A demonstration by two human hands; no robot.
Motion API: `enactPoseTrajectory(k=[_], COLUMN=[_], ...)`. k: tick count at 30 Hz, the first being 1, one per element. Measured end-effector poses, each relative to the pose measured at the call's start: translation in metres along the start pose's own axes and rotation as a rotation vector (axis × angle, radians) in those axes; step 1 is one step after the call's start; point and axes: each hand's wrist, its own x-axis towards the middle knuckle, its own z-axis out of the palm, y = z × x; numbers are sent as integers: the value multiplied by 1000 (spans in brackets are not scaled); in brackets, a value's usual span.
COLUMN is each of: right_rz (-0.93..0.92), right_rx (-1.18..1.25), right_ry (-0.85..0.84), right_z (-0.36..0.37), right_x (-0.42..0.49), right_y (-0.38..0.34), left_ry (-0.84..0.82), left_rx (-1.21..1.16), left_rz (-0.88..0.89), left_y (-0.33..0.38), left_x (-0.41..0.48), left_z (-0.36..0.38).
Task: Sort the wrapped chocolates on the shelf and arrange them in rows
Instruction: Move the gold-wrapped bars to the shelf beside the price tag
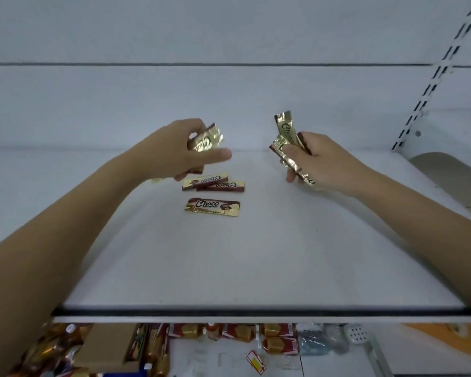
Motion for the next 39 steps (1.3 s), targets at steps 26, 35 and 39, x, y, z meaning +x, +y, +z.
enactPoseTrajectory(k=[26, 35, 39], right_rz=[131, 106, 68], right_rx=[458, 378, 313], right_ry=[-46, 27, 135], right_z=[10, 13, 17], right_x=[-4, -4, -6], right_y=[8, 10, 11], left_ry=[-108, -84, 89], left_rx=[-263, -471, -299], left_rz=[0, -187, -25], left_y=[1, -13, -16], left_x=[-2, 10, 15], left_z=[14, 26, 41])
